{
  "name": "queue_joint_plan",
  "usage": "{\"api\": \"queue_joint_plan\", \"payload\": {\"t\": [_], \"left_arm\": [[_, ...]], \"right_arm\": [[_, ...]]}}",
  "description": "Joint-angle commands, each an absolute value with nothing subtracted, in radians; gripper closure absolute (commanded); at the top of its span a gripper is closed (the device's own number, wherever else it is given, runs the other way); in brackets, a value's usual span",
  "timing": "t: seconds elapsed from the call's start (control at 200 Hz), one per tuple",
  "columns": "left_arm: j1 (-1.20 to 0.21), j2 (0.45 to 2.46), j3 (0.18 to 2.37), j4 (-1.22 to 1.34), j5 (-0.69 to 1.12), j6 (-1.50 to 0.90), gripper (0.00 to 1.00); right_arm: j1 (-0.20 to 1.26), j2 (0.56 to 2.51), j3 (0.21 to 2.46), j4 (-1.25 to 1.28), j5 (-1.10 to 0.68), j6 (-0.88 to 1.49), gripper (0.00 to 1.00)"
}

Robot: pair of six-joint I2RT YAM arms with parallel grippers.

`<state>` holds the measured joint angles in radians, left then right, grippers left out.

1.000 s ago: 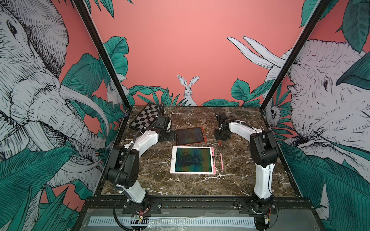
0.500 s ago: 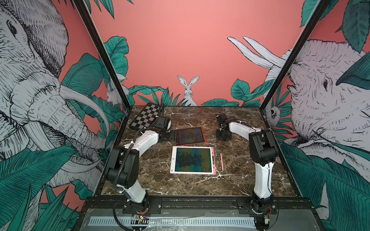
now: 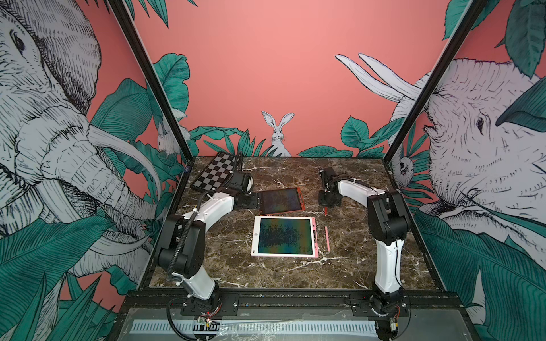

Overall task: Place the stylus back onto the writing tablet
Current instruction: Pick up the stylus from the center of the board.

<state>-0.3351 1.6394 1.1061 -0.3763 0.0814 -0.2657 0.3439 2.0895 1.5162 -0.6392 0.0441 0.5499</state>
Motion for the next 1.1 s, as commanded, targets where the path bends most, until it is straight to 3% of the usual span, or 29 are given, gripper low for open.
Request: {"api": "queue_joint_plan", "payload": {"t": [0.0,0.205,0.655,1.095], "left_arm": [[-0.336,1.631,1.104,-0.398,0.079,-0.259,0.24],[-0.335,1.633,1.111,-0.399,0.080,-0.255,0.23],[-0.336,1.637,1.124,-0.400,0.076,-0.254,0.24],[-0.336,1.629,1.117,-0.406,0.072,-0.255,0.23]], "right_arm": [[0.339,2.133,1.500,-0.628,0.060,0.558,0.90],[0.340,2.127,1.506,-0.624,0.055,0.541,1.00],[0.355,2.003,1.611,-0.678,-0.031,0.457,1.00],[0.396,2.142,1.807,-0.707,-0.128,0.395,1.00]]}}
